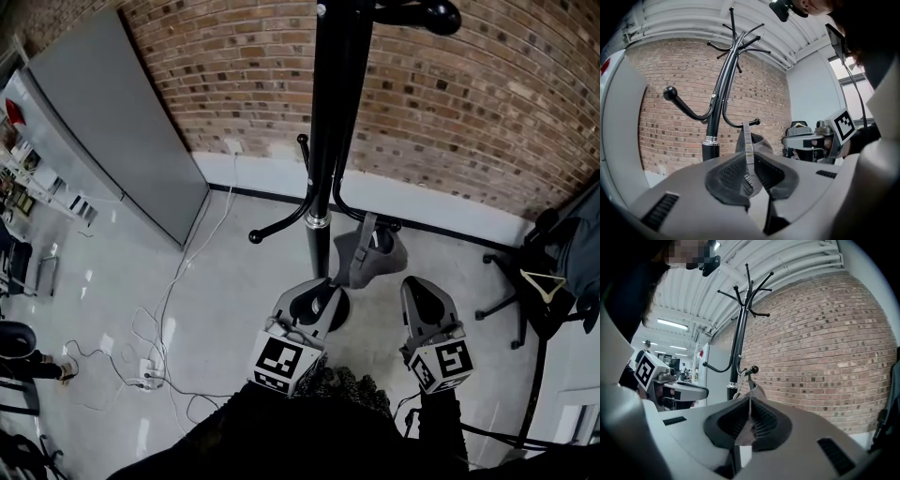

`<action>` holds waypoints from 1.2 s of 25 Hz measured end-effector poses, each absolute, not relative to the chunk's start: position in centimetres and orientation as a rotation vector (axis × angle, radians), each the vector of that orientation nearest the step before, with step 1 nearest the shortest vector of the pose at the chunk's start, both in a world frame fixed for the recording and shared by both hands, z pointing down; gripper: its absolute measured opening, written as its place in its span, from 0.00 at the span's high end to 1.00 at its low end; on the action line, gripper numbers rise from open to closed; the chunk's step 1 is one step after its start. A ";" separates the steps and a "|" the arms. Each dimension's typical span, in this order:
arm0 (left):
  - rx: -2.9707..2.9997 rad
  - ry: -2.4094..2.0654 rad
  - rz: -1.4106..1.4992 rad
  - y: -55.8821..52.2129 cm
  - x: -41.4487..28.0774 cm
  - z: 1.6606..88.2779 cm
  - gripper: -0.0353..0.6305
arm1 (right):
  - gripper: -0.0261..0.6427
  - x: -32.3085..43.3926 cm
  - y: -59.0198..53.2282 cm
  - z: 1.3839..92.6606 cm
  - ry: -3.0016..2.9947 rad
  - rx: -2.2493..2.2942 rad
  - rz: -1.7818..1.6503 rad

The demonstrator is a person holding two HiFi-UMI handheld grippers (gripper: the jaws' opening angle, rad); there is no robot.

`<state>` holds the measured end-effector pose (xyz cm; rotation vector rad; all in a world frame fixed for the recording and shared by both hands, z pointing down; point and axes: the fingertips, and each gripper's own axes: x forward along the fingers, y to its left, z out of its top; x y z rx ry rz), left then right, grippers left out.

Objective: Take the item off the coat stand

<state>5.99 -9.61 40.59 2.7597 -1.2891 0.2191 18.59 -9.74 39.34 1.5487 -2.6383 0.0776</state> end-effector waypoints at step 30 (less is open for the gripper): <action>2.752 -1.319 0.224 -12.6 4.5 41.0 0.85 | 0.94 19.5 -11.5 41.5 -2.589 1.566 0.090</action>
